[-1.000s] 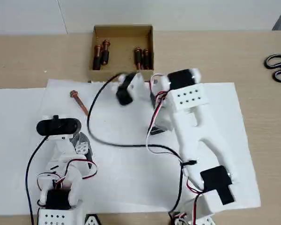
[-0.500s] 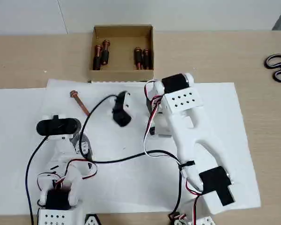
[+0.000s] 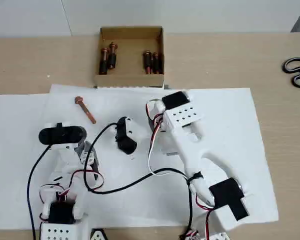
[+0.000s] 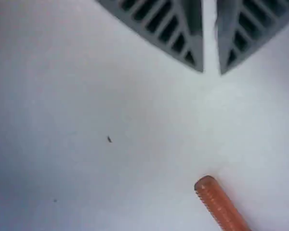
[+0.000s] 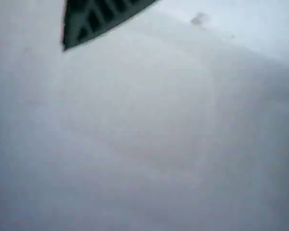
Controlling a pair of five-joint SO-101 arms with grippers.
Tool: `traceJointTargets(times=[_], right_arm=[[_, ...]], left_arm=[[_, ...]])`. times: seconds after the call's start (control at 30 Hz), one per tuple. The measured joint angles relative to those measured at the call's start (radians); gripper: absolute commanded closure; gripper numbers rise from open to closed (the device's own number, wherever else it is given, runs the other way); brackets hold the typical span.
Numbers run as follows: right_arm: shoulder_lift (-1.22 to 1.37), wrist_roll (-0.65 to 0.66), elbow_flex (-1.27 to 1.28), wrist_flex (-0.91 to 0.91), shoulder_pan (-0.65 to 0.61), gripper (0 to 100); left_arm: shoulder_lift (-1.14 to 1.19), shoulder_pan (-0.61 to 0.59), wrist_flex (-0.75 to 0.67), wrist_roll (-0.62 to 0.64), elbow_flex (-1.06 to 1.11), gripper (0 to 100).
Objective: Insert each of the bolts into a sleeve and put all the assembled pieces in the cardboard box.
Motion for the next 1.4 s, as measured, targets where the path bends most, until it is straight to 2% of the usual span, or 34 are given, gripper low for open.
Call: traceJointTargets(times=[0.27,0.67,1.3,1.4], right_arm=[[0.002,0.025,0.068,-0.147,-0.003,62.7],[0.135,0.041,0.068,-0.247,0.009,62.7],[0.158,0.043,0.063,-0.259,0.064,62.8],[0.158,0.043,0.063,-0.259,0.064,67.7]], left_arm=[[0.000,0.000,0.000,0.000,0.000,99],[0.000,0.000,0.000,0.000,0.000,99],[0.000,0.000,0.000,0.000,0.000,99],[0.000,0.000,0.000,0.000,0.000,99]])
